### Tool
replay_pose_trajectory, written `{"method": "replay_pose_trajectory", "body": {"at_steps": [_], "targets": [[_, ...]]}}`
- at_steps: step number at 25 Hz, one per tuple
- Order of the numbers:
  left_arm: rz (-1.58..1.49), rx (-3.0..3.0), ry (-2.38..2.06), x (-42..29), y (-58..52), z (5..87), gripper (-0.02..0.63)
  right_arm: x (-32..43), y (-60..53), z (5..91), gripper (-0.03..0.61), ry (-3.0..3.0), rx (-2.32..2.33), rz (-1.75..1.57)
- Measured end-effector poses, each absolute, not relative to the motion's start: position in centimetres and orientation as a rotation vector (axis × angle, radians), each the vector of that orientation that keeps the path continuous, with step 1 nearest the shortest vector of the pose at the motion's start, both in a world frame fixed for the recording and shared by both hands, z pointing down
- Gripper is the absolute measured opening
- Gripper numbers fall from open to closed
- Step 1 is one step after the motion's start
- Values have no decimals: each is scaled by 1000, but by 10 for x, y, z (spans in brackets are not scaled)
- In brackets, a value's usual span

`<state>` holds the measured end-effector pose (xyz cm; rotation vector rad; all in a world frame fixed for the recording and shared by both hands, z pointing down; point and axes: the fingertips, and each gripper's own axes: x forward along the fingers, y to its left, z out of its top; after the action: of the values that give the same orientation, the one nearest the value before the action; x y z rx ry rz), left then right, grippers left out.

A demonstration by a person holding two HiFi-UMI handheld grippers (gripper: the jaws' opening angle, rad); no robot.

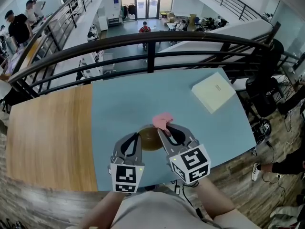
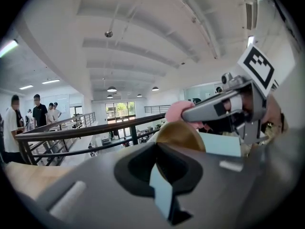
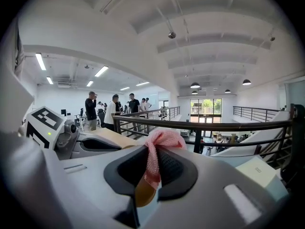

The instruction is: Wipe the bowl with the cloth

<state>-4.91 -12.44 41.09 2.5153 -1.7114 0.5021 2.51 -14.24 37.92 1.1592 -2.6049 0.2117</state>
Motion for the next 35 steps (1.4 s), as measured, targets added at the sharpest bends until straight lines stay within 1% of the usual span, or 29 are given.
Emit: {"method": "replay_pose_trajectory", "body": {"at_steps": [7, 12, 17, 25, 35], "targets": [[550, 2554, -1668, -41, -128, 418, 8, -4, -144, 373, 51, -2687, 1091, 224], [546, 2517, -1618, -48, -142, 427, 8, -13, -156, 372, 51, -2713, 1106, 238], [541, 2376, -1562, -66, -159, 447, 8, 5, -176, 377, 51, -2675, 1189, 256], [421, 2176, -1566, -98, -205, 477, 8, 26, -211, 404, 51, -2600, 1268, 297], [341, 2028, -1513, -110, -262, 505, 11, 46, -249, 448, 51, -2559, 1350, 454]]}}
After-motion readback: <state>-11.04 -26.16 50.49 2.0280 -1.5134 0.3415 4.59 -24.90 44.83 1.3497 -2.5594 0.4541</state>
